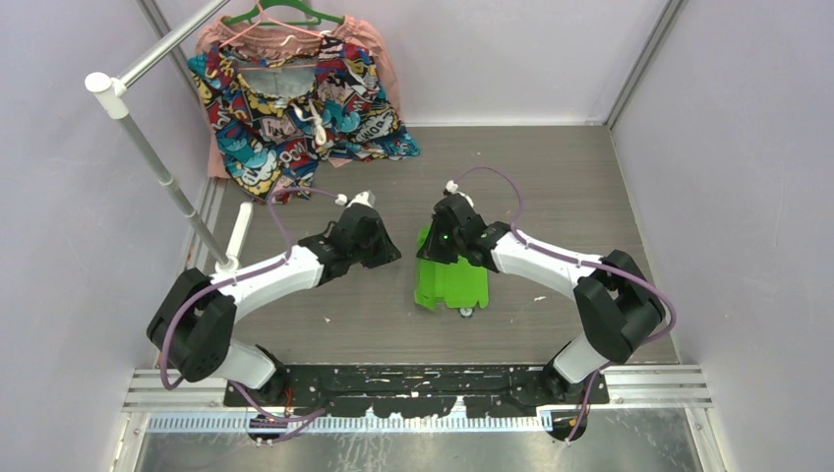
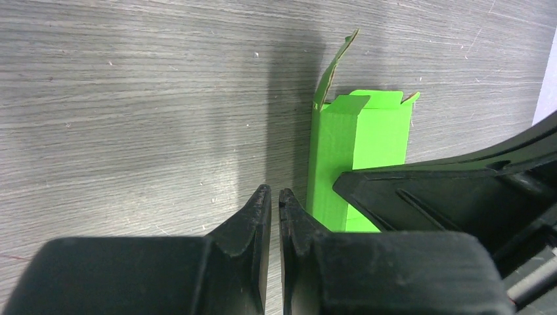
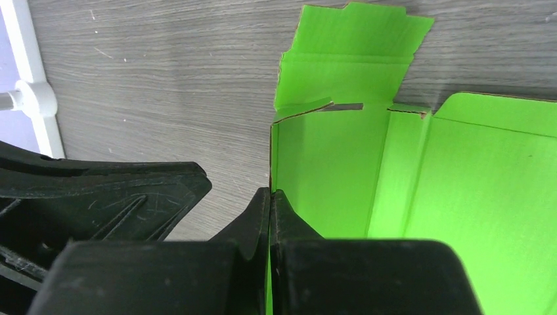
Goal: Fold the paper box
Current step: Fold the paper box at the center of the board.
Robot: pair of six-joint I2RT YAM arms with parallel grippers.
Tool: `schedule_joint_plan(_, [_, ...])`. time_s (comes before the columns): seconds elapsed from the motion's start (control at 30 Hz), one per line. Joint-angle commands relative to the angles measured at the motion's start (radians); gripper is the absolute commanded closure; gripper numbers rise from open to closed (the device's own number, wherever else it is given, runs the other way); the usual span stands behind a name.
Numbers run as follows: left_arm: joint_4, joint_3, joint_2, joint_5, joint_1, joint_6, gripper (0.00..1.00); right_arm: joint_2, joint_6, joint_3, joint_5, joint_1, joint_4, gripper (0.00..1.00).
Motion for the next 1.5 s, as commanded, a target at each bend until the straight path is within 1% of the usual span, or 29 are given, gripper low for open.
schedule_joint_plan(0.0, [0.001, 0.005, -0.055, -0.024, -0.002, 0.003, 0.89, -0.049, 0.06, -0.056, -0.084, -0.021, 0.163, 0.99])
schedule_joint_plan(0.17, [-0.008, 0.0, -0.07, -0.025, -0.003, 0.003, 0.89, -0.04, 0.097, -0.113, -0.13, -0.04, 0.27, 0.99])
schedule_joint_plan(0.37, [-0.026, -0.024, -0.102, -0.025, -0.007, 0.0, 0.89, -0.013, 0.124, -0.144, -0.15, -0.048, 0.337, 0.99])
schedule_joint_plan(0.57, [-0.039, -0.084, -0.145, -0.037, -0.013, 0.008, 0.89, 0.039, 0.143, -0.153, -0.172, -0.05, 0.38, 0.99])
schedule_joint_plan(0.87, [-0.032, -0.102, -0.139, -0.03, -0.013, 0.01, 0.89, 0.138, 0.208, -0.196, -0.219, -0.051, 0.52, 0.99])
schedule_joint_plan(1.23, [0.0, -0.126, -0.126, -0.01, -0.019, -0.001, 0.89, 0.236, 0.263, -0.213, -0.26, -0.051, 0.635, 0.99])
schedule_joint_plan(1.37, [0.016, -0.132, -0.097, -0.017, -0.04, -0.006, 0.89, 0.252, 0.273, -0.214, -0.27, -0.052, 0.654, 0.99])
schedule_joint_plan(1.47, [0.041, -0.146, -0.069, -0.021, -0.05, -0.01, 0.89, 0.252, 0.266, -0.205, -0.275, -0.052, 0.637, 0.99])
